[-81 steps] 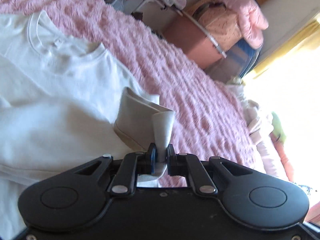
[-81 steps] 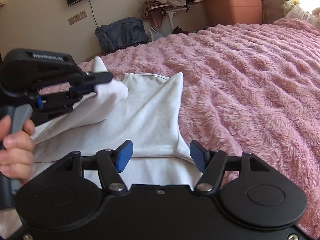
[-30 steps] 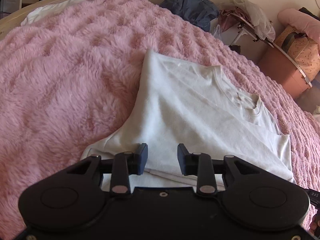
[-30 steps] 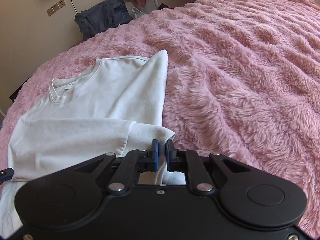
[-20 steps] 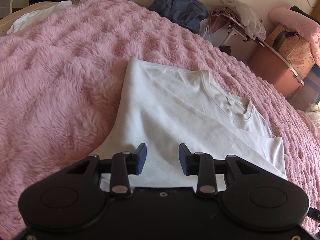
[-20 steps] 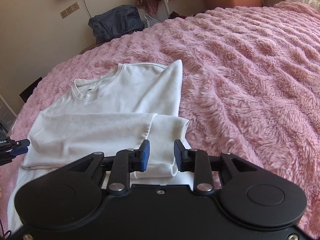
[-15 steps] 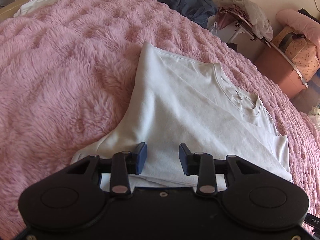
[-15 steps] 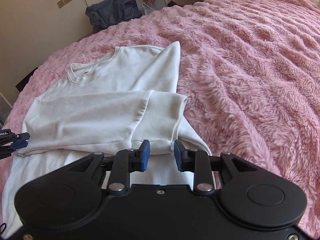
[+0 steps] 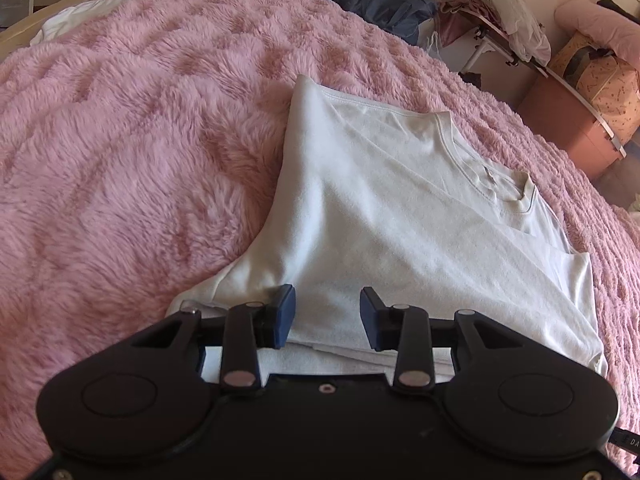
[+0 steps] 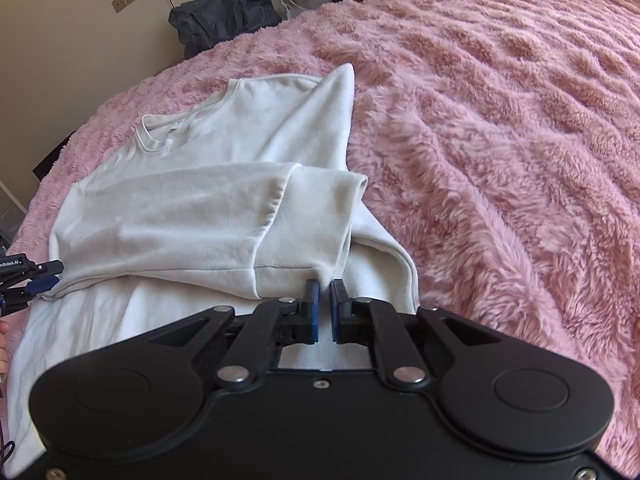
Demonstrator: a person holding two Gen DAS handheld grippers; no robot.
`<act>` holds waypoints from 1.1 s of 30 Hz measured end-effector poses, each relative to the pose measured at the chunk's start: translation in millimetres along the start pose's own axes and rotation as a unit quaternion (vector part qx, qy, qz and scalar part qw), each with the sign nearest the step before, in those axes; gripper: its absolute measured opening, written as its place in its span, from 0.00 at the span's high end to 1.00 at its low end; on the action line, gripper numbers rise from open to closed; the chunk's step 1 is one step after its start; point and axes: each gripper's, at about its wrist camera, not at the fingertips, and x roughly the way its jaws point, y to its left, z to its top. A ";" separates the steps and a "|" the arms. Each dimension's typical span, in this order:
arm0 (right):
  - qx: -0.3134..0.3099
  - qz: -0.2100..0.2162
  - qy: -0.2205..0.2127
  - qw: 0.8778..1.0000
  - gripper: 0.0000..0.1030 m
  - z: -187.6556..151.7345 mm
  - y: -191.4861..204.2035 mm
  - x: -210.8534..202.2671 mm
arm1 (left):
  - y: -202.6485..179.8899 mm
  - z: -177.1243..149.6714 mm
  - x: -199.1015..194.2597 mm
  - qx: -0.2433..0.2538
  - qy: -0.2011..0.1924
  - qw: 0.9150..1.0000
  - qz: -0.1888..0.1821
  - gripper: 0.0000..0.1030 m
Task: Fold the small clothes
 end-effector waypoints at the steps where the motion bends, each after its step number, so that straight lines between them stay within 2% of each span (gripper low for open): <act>1: 0.008 0.003 0.009 1.000 0.94 -2.2 -3.5 5.9 | -0.7 0.1 -0.8 0.007 0.004 1.000 0.002 0.63; 3: 0.026 0.003 0.009 1.000 0.94 -2.0 -6.5 5.4 | -0.8 1.5 -3.5 0.012 0.009 1.000 -0.003 0.63; 5: 0.032 -0.002 -0.011 0.999 0.84 3.4 -3.7 -6.3 | -1.7 4.1 -9.4 0.014 0.004 1.000 -0.013 0.64; 6: 0.018 -0.004 -0.031 0.999 0.83 8.5 1.0 -14.2 | -2.5 5.4 -13.0 0.016 -0.002 1.000 -0.021 0.63; 7: 0.000 -0.007 -0.047 0.999 0.79 13.9 6.1 -19.7 | -2.6 6.7 -15.0 0.016 -0.007 0.999 -0.029 0.62; 8: -0.027 -0.009 -0.068 0.997 0.70 23.4 13.6 -24.3 | -2.5 7.8 -15.3 0.014 -0.009 0.999 -0.033 0.62; 9: -0.046 -0.005 -0.079 0.996 0.66 30.2 19.1 -24.9 | -2.6 8.5 -13.0 0.013 -0.007 0.999 -0.032 0.61; 10: -0.071 0.007 -0.091 0.993 0.61 40.8 25.9 -22.6 | -1.7 8.7 -9.3 0.013 -0.002 1.000 -0.026 0.61; 13: -0.149 0.078 -0.098 0.981 0.61 74.3 51.4 1.6 | 6.1 4.3 3.6 0.000 0.013 1.000 -0.024 0.60; 14: -0.181 0.111 -0.091 0.973 0.62 86.7 62.3 16.7 | 8.9 1.3 5.4 -0.005 0.011 1.000 -0.026 0.60; 18: -0.236 0.177 -0.044 0.955 0.62 116.1 99.6 71.0 | 16.2 -1.1 4.1 -0.028 0.009 0.999 -0.036 0.60; 20: -0.259 0.194 -0.014 0.946 0.62 120.8 124.6 96.6 | 19.2 -1.6 2.9 -0.032 0.010 0.999 -0.042 0.61; 23: -0.297 0.197 0.013 0.934 0.61 117.9 149.2 122.3 | 25.0 -4.2 0.8 -0.035 0.008 0.998 -0.057 0.61; 26: -0.316 0.208 0.040 0.925 0.60 114.6 161.9 137.3 | 30.7 -5.2 0.3 -0.042 0.006 0.997 -0.069 0.61; 27: -0.318 0.222 0.053 0.920 0.65 113.9 163.1 139.5 | 32.0 -5.5 0.1 -0.044 0.006 0.996 -0.073 0.61; 28: -0.322 0.231 0.060 0.916 0.85 113.7 162.8 140.0 | 33.3 -5.6 -0.3 -0.046 0.005 0.996 -0.077 0.61; 29: -0.327 0.232 0.062 0.914 0.94 113.0 164.3 140.0 | 34.4 -5.8 -0.8 -0.048 0.004 0.996 -0.079 0.61; 31: -0.337 0.232 0.052 0.911 0.96 113.9 165.0 136.5 | 36.3 -6.4 -4.0 -0.061 -0.002 0.995 -0.081 0.61; 33: -0.332 0.223 0.020 0.916 0.98 119.1 163.0 129.8 | 33.3 -7.6 -10.4 -0.056 -0.019 0.996 -0.065 0.63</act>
